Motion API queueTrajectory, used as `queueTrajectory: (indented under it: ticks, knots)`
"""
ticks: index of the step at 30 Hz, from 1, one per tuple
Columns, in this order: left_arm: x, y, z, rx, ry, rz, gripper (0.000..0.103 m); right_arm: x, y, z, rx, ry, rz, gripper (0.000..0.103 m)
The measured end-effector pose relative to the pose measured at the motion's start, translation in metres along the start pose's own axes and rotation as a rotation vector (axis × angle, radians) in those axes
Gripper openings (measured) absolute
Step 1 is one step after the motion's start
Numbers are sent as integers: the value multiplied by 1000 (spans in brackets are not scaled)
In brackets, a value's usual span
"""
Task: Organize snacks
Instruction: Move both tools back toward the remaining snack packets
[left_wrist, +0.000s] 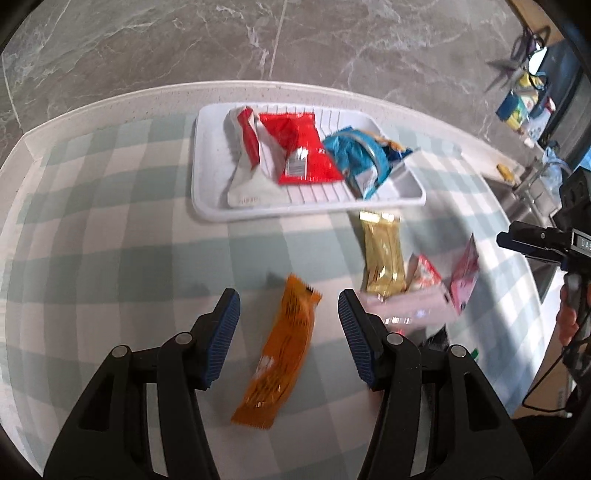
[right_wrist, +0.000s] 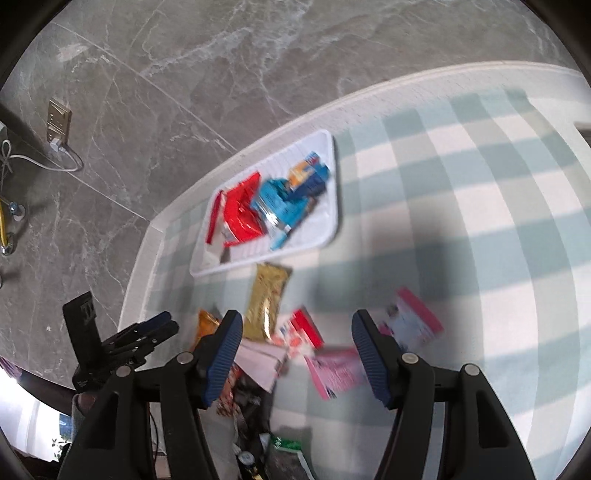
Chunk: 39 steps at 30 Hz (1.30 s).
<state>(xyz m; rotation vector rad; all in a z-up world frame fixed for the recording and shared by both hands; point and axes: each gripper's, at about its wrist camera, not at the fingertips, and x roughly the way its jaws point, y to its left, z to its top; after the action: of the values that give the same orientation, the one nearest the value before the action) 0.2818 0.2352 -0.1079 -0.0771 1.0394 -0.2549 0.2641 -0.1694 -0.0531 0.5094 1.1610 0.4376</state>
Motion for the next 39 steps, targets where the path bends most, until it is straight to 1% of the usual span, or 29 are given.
queueTrajectory:
  ticks: [2,8,18,24,30,33,34,39]
  knots:
    - [-1,0,-5,14,8,18,54,1,-4,-9,13,7,-8,65]
    - [1,-1,-17,41,29,35,54,4,-9,-31,25,24,-48,65]
    - [8,-6,-28,84,59,30,54,13,-16,-46,70,41,-104,65]
    - [12,-5,-30,102,68,29,54,20,-22,-46,106,38,-127,65]
    - [16,-3,-29,112,74,25,54,32,-30,-40,155,36,-155,66]
    - [17,-2,-30,113,74,24,54,40,-34,-37,178,48,-190,67]
    - [17,-2,-30,113,75,21,54,40,-33,-34,177,38,-188,68]
    - [21,-2,-30,116,80,20,54,49,-27,-26,131,46,-217,69]
